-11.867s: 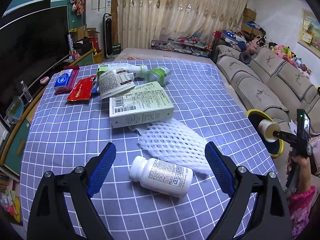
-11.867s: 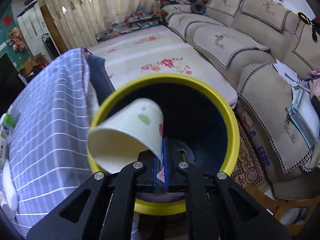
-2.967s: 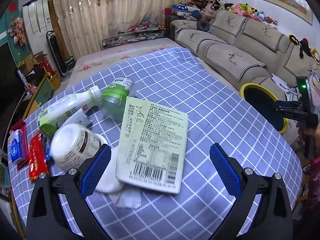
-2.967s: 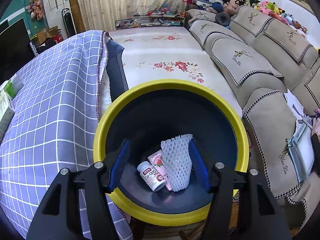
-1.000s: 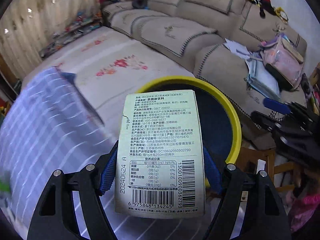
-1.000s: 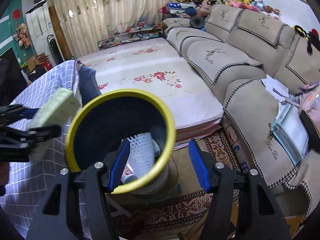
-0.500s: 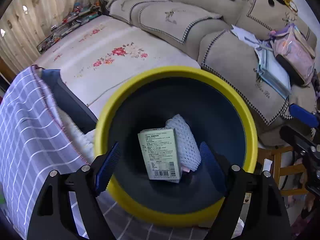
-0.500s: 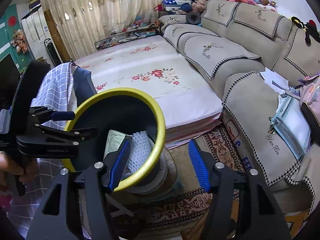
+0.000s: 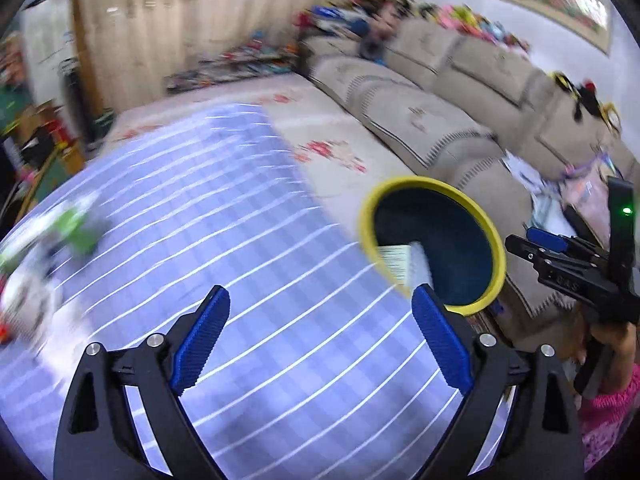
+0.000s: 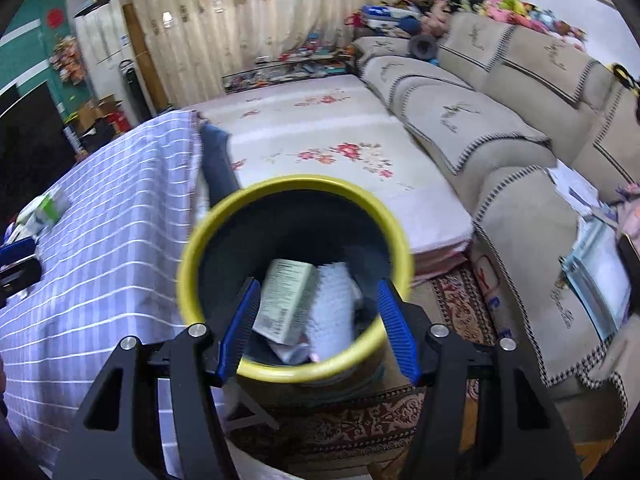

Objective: Collect trash
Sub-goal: 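Grasp the upturned white bowl with the right tool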

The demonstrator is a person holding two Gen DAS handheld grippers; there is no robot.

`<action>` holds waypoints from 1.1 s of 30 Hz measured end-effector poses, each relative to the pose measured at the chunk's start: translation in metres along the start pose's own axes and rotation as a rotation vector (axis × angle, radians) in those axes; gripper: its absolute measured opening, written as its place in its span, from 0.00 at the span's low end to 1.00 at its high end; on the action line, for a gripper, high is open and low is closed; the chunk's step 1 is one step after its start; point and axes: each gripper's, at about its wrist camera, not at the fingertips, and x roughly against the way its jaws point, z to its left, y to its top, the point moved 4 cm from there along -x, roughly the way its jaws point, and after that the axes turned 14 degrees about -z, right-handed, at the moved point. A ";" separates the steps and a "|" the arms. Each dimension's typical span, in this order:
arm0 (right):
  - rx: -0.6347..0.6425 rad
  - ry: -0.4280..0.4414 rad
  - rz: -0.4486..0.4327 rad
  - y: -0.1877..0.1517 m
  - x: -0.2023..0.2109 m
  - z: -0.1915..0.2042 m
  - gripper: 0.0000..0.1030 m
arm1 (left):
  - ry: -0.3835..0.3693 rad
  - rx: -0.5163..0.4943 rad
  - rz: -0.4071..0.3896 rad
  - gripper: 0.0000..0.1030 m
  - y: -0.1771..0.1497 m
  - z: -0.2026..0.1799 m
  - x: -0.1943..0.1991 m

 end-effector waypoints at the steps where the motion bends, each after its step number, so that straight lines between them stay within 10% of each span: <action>1: 0.013 0.018 0.000 0.001 -0.001 0.012 0.56 | 0.034 0.027 -0.024 0.90 -0.004 0.017 0.017; 17: 0.270 0.490 0.020 0.010 0.000 0.281 0.57 | 0.519 0.293 -0.178 0.93 -0.099 0.218 0.214; 25: 0.396 0.703 0.012 0.005 0.001 0.414 0.64 | 0.541 0.331 -0.193 0.93 -0.123 0.241 0.243; 33: 0.480 0.705 -0.006 0.002 -0.021 0.480 0.72 | 0.501 0.344 -0.180 0.93 -0.129 0.239 0.237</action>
